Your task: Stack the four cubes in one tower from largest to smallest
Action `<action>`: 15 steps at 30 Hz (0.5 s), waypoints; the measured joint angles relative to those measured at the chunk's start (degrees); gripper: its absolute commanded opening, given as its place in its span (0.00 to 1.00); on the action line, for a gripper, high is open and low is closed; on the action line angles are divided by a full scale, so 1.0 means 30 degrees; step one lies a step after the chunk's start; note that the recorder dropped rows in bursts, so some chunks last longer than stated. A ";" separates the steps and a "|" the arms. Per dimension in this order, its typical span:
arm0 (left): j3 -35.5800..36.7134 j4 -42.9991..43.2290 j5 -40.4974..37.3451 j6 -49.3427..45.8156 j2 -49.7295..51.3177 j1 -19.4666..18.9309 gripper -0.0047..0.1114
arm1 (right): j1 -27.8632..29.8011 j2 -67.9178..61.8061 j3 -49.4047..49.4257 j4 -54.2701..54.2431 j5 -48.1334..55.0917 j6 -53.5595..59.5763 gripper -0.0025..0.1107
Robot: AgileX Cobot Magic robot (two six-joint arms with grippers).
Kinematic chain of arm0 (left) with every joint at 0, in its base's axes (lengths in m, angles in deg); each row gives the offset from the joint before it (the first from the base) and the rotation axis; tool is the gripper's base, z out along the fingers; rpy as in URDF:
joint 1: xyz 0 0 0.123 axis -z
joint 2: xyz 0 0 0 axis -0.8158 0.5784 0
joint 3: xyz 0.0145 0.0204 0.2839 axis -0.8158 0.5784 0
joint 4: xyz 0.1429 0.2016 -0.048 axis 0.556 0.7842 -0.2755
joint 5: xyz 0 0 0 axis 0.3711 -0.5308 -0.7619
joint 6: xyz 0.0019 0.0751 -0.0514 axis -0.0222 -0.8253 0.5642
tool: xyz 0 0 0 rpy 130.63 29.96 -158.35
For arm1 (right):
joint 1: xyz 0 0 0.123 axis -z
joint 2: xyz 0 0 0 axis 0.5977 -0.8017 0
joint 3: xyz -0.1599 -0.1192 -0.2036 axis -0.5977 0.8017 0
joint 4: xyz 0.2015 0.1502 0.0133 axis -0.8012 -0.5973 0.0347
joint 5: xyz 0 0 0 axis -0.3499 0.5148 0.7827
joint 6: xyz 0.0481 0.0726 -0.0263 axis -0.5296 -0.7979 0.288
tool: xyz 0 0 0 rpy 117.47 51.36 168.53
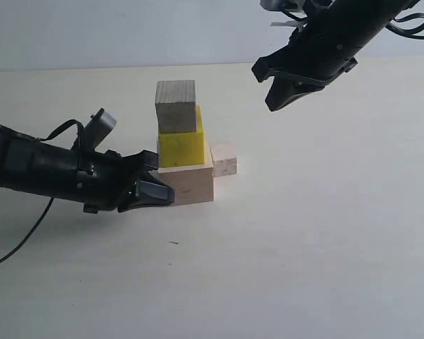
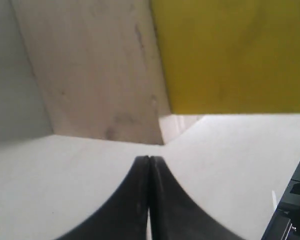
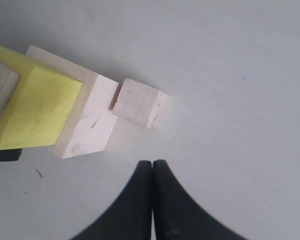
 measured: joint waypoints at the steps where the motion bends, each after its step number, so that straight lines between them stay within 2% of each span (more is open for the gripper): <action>1: 0.0000 -0.0095 0.0045 -0.0210 0.0000 0.0000 0.04 | 0.0000 0.0000 0.0000 0.0000 0.0000 0.0000 0.02; 15: 0.0000 -0.0364 0.0132 -0.1947 0.1052 0.0000 0.04 | 0.0000 0.0000 0.0000 0.0026 -0.0122 0.0000 0.02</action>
